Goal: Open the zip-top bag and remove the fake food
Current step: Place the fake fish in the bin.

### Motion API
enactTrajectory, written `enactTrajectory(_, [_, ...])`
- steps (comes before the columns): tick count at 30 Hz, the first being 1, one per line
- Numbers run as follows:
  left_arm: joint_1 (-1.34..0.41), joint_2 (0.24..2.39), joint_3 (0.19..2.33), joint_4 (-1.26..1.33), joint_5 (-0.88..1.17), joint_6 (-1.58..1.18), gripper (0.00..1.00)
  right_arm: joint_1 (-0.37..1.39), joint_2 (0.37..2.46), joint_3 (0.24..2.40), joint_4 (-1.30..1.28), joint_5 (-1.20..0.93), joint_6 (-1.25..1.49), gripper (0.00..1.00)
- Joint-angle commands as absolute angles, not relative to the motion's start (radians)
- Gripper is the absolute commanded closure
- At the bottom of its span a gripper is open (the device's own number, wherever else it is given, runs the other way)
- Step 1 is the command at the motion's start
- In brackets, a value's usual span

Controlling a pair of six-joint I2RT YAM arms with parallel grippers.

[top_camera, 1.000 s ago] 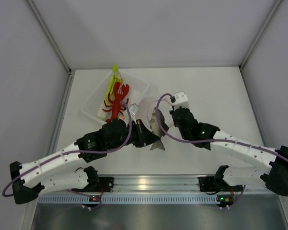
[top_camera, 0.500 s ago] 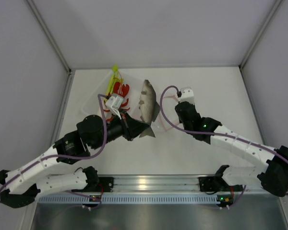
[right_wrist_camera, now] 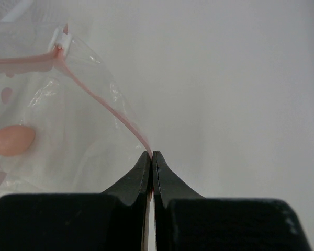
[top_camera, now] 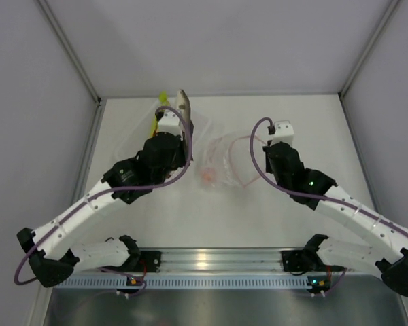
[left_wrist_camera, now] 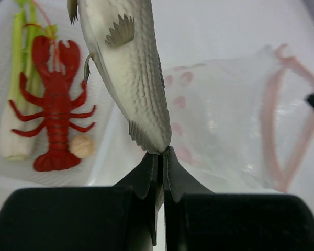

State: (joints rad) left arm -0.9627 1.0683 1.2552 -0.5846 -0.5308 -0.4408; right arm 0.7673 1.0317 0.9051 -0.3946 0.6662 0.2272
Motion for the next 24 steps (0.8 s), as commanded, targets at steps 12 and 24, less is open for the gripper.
enactTrajectory(12, [-0.539,1.371,1.364,-0.614,-0.324,-0.009,1.00,0.744,0.907,0.855,-0.330,0.563,0.209,1.00])
enactTrajectory(24, [-0.422,1.568,1.347,-0.611,-0.200,0.003,1.00,0.732,0.874,0.836,-0.310,0.436,0.207,1.00])
